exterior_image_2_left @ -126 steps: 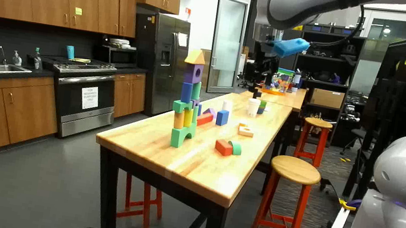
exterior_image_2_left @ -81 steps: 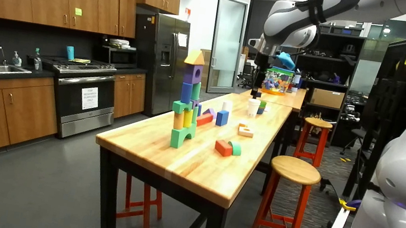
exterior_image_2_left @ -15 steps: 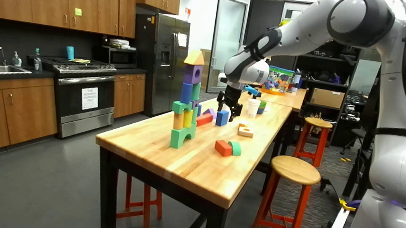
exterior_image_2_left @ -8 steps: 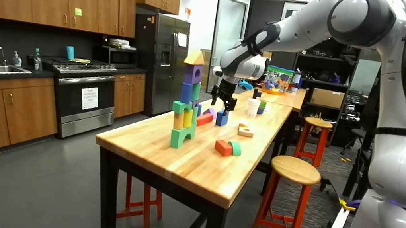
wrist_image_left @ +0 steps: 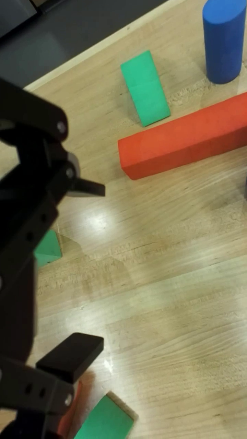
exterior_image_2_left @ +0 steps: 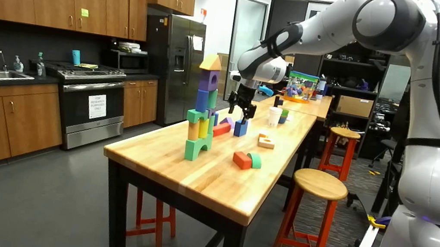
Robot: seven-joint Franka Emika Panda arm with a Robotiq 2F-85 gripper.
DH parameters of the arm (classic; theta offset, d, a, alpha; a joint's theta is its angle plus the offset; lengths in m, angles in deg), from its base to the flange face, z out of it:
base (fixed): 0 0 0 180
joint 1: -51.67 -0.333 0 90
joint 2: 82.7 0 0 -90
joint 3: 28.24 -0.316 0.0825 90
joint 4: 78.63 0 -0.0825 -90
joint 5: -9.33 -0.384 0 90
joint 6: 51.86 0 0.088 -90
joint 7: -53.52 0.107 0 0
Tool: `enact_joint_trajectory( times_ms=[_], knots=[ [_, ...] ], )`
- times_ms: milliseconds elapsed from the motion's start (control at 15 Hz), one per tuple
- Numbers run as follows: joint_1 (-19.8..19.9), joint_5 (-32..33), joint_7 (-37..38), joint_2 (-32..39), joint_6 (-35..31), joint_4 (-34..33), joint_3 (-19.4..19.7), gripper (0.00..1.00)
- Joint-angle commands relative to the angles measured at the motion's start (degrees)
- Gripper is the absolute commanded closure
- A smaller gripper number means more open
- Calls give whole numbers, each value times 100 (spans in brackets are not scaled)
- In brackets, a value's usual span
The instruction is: Move the blue block to the right
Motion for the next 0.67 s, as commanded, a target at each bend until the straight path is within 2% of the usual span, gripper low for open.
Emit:
enact_joint_trajectory(
  times_ms=[0,267,600],
  knots=[
    [52,145,164,155,-265,-139,-13,0],
    [19,586,652,546,-806,-358,110,0],
    [171,587,685,998,-437,-864,-66,0]
  ],
)
